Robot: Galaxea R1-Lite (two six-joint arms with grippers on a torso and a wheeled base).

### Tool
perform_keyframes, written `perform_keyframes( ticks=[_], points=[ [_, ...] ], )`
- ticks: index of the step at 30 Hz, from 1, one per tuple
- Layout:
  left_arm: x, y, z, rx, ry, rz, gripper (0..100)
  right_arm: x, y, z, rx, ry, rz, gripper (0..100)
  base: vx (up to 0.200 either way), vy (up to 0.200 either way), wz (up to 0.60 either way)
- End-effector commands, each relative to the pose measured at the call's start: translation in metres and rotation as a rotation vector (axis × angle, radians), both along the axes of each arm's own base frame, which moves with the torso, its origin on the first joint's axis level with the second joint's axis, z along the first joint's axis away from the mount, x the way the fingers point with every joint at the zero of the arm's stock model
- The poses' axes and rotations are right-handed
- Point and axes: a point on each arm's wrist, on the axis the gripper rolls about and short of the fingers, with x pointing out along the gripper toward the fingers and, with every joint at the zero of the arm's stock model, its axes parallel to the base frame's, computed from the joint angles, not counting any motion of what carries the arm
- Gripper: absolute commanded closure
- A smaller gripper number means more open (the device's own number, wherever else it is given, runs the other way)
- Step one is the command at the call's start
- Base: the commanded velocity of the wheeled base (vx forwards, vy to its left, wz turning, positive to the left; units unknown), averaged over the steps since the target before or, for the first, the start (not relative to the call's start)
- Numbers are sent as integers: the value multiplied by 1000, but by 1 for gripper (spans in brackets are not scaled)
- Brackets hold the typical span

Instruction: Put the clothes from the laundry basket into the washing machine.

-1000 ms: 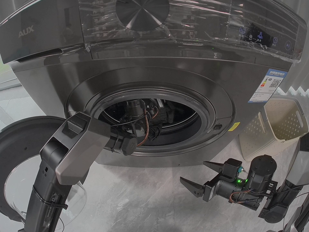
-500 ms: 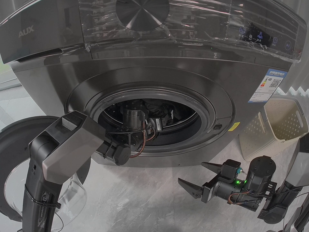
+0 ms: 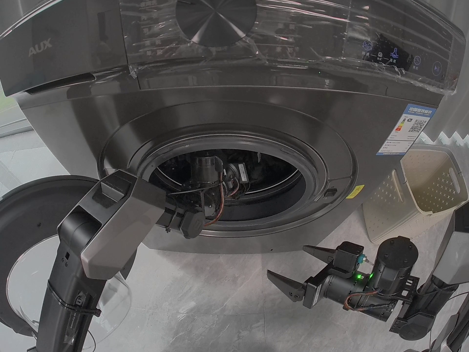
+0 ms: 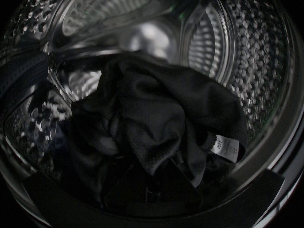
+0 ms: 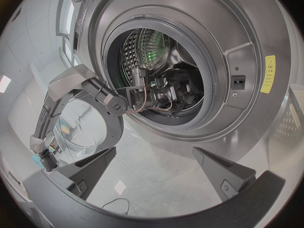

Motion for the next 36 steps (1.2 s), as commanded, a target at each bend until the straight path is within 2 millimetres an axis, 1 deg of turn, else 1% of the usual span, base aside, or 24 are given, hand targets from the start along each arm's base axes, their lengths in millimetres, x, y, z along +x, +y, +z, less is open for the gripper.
perform_keyframes(
  ticks=[1, 2, 4, 5, 12, 18, 19, 22, 24, 25, 29, 31, 34, 35, 36],
  points=[
    [24, 1, 24, -106, -128, 80, 100, 2, 1, 2, 9, -9, -5, 0, 0, 0, 0],
    [28, 3, 29, -124, -154, 99, 100, 3, 0, 2, 10, -10, -6, 0, 0, 0, 0],
    [30, 3, 35, -134, -172, 108, 100, 3, 1, 3, 12, -13, -6, 0, 0, 0, 0],
    [31, 3, 40, -147, -190, 109, 100, 3, 1, 3, 13, -14, -5, 0, 0, 0, 0],
    [32, 1, 33, -145, -190, 108, 100, 3, 1, 3, 13, -14, -5, 0, 0, 0, 0],
    [30, 0, 36, -147, -194, 105, 100, 3, 1, 3, 13, -14, -6, 0, 0, 0, 0],
    [30, 0, 36, -147, -194, 105, 0, 3, 1, 3, 13, -14, -6, 0, 0, 0, 0],
    [25, -5, 46, -162, -212, 93, 0, 4, 0, 3, 14, -15, -9, 0, 0, 0, 0],
    [18, -13, 52, -169, -220, 81, 0, 4, 0, 3, 13, -14, -9, 0, 0, 0, 0],
    [15, -16, 52, -167, -214, 80, 0, 4, 1, 3, 13, -14, -8, 0, 0, 0, 0],
    [-6, -28, 42, -112, -148, 42, 0, 3, 1, 3, 12, -13, -6, 0, 0, 0, 0],
    [-16, -29, 34, -67, -115, 28, 0, 3, 0, 3, 12, -13, -9, 0, 0, 0, 0],
    [-29, -21, 25, 34, -114, 15, 0, 3, -1, 4, 15, -16, -9, 0, 0, 0, 0],
    [-29, -21, 25, 34, -114, 15, 0, 3, -1, 4, 15, -16, -9, 0, 0, 0, 0],
    [-38, -15, 22, 82, -127, 4, 0, 3, -1, 4, 14, -15, -11, 0, 0, 0, 0]
  ],
)
